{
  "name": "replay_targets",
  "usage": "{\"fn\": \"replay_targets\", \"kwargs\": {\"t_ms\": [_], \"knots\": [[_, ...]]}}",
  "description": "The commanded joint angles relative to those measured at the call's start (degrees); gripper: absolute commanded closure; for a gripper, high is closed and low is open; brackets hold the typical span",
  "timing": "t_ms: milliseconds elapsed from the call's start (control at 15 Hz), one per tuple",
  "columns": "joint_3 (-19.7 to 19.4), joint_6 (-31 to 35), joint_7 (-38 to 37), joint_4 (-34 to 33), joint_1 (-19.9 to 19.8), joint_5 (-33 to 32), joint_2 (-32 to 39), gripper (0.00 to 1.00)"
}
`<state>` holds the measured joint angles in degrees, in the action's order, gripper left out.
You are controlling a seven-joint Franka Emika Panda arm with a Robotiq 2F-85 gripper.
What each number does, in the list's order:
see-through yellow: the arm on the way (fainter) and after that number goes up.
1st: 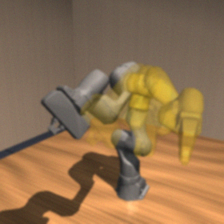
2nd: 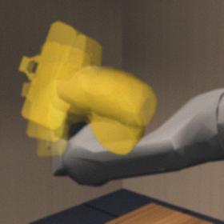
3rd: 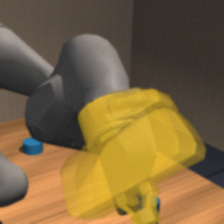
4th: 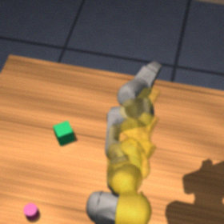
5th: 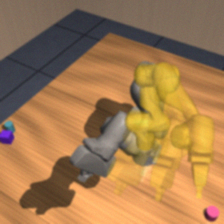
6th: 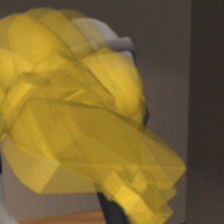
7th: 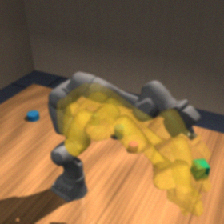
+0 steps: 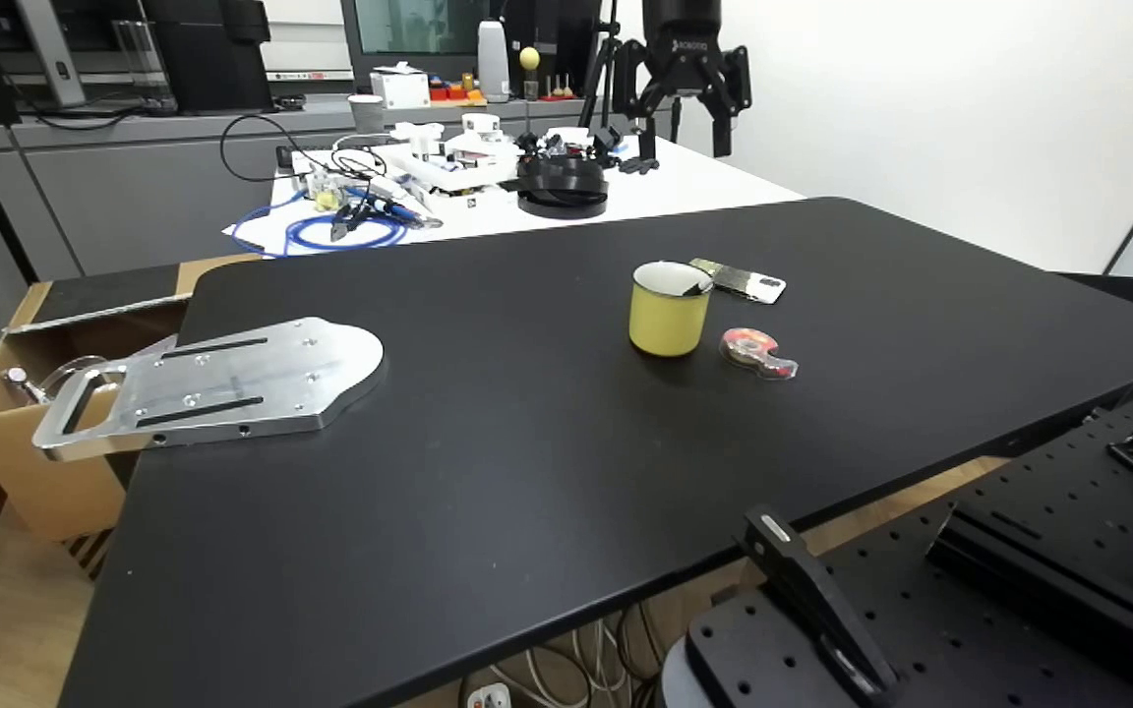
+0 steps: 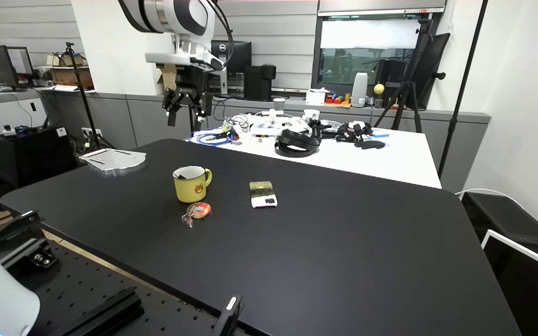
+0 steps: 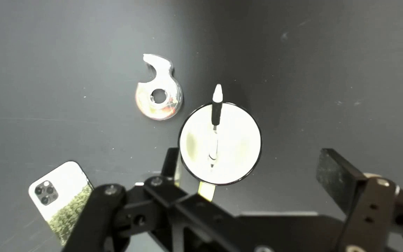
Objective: Take the pen out of the cup and put it on the table
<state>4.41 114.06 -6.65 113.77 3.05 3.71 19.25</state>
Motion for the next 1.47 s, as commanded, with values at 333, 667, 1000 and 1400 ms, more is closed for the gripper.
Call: {"fn": "replay_targets", "kwargs": {"t_ms": [333,667,1000,1400], "knots": [[-1.16,-5.87,2.26,-8.72,-2.34,7.6,10.69,0.0],[-2.06,-7.54,2.78,-9.17,-3.58,8.73,13.35,0.0],[-2.31,-9.87,3.45,-9.01,-4.85,10.02,15.55,0.0],[-2.3,-12.02,4.26,-8.75,-5.53,11.84,17.31,0.0]]}}
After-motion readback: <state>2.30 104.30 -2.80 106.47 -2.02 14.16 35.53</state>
